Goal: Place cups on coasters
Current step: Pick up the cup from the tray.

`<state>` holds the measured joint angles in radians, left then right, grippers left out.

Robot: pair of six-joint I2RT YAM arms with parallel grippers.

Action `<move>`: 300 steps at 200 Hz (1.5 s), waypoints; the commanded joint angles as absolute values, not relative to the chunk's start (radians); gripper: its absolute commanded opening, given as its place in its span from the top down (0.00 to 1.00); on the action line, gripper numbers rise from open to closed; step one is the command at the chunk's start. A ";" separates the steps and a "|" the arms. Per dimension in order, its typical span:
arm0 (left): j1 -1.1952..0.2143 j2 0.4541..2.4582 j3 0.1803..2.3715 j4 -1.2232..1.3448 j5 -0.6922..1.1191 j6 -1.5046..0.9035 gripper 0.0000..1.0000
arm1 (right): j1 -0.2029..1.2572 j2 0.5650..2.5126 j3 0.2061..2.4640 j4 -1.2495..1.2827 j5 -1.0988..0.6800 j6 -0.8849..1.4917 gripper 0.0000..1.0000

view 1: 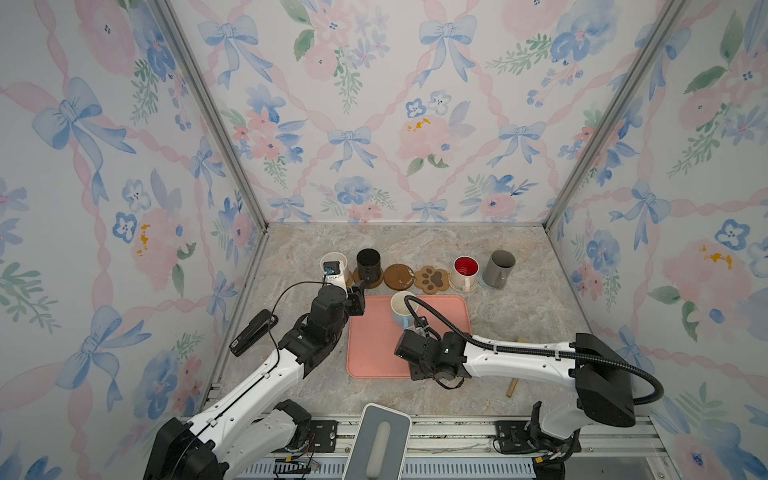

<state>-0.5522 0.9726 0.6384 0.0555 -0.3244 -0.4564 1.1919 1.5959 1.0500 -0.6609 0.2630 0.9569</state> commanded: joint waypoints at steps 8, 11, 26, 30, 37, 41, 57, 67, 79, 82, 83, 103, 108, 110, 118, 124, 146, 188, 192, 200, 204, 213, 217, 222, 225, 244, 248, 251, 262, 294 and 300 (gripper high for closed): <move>-0.557 0.980 0.638 0.071 -0.318 -0.460 0.48 | 1.185 1.574 1.069 -0.657 0.296 0.943 0.60; -0.557 0.980 0.638 0.071 -0.318 -0.459 0.47 | 1.185 1.575 1.069 -0.657 0.296 0.943 0.60; -0.557 0.981 0.639 0.071 -0.318 -0.459 0.47 | 1.185 1.578 1.075 -0.658 0.299 0.939 0.61; -0.556 0.982 0.638 0.070 -0.318 -0.460 0.47 | 1.185 1.580 1.076 -0.658 0.300 0.938 0.61; -0.557 0.982 0.639 0.070 -0.318 -0.457 0.47 | 1.186 1.581 1.078 -0.658 0.299 0.937 0.62; -0.557 0.983 0.639 0.071 -0.319 -0.459 0.47 | 1.186 1.582 1.077 -0.658 0.299 0.938 0.63; -0.557 0.985 0.639 0.071 -0.318 -0.460 0.47 | 1.184 1.583 1.079 -0.659 0.299 0.936 0.66; -0.558 0.985 0.638 0.071 -0.318 -0.460 0.47 | 1.184 1.584 1.078 -0.658 0.299 0.936 0.68; -0.557 0.986 0.638 0.071 -0.318 -0.459 0.47 | 1.184 1.586 1.079 -0.658 0.299 0.935 0.70; -0.557 0.986 0.639 0.071 -0.317 -0.459 0.47 | 1.183 1.586 1.078 -0.658 0.298 0.935 0.71; -0.557 0.986 0.639 0.071 -0.317 -0.459 0.47 | 1.184 1.586 1.078 -0.658 0.299 0.935 0.71; -0.557 0.987 0.640 0.069 -0.315 -0.458 0.47 | 1.184 1.591 1.082 -0.658 0.300 0.932 0.75; -0.558 0.987 0.640 0.069 -0.315 -0.458 0.47 | 1.184 1.592 1.083 -0.660 0.298 0.931 0.76; -0.557 0.986 0.640 0.069 -0.316 -0.458 0.47 | 1.183 1.592 1.082 -0.660 0.299 0.931 0.77; -0.557 0.986 0.639 0.069 -0.315 -0.458 0.47 | 1.183 1.593 1.083 -0.662 0.298 0.932 0.79; -0.557 0.987 0.638 0.068 -0.315 -0.457 0.47 | 1.183 1.594 1.083 -0.665 0.298 0.932 0.82; -0.557 0.987 0.638 0.069 -0.317 -0.455 0.47 | 1.182 1.594 1.086 -0.674 0.301 0.933 0.91; -0.557 0.986 0.640 0.069 -0.313 -0.454 0.47 | 1.186 1.592 1.117 -0.735 0.332 0.918 1.00; -0.558 0.986 0.640 0.069 -0.313 -0.453 0.47 | 1.186 1.591 1.118 -0.740 0.335 0.916 1.00; -0.558 0.986 0.639 0.069 -0.314 -0.454 0.47 | 1.186 1.586 1.120 -0.748 0.341 0.912 1.00; -0.557 0.986 0.638 0.069 -0.314 -0.454 0.47 | 1.186 1.583 1.120 -0.751 0.344 0.912 1.00; -0.557 0.987 0.638 0.069 -0.314 -0.454 0.47 | 1.186 1.575 1.120 -0.757 0.349 0.908 1.00; -0.558 0.986 0.638 0.069 -0.313 -0.453 0.47 | 1.186 1.570 1.120 -0.758 0.352 0.905 1.00; -0.558 0.986 0.638 0.069 -0.313 -0.453 0.47 | 1.186 1.566 1.121 -0.763 0.356 0.902 1.00; -0.557 0.987 0.638 0.069 -0.313 -0.455 0.47 | 1.186 1.563 1.121 -0.765 0.359 0.901 1.00; -0.557 0.985 0.638 0.069 -0.312 -0.455 0.47 | 1.189 1.547 1.127 -0.790 0.385 0.891 1.00; -0.557 0.985 0.638 0.070 -0.311 -0.456 0.47 | 1.189 1.544 1.128 -0.794 0.389 0.890 1.00; -0.557 0.986 0.638 0.070 -0.312 -0.456 0.47 | 1.189 1.541 1.128 -0.798 0.391 0.889 1.00; -0.557 0.987 0.638 0.071 -0.313 -0.454 0.47 | 1.189 1.530 1.126 -0.809 0.401 0.887 1.00; -0.557 0.989 0.637 0.069 -0.312 -0.457 0.47 | 1.183 1.497 1.114 -0.824 0.419 0.885 1.00; -0.556 0.989 0.635 0.071 -0.312 -0.458 0.47 | 1.181 1.491 1.110 -0.821 0.419 0.886 1.00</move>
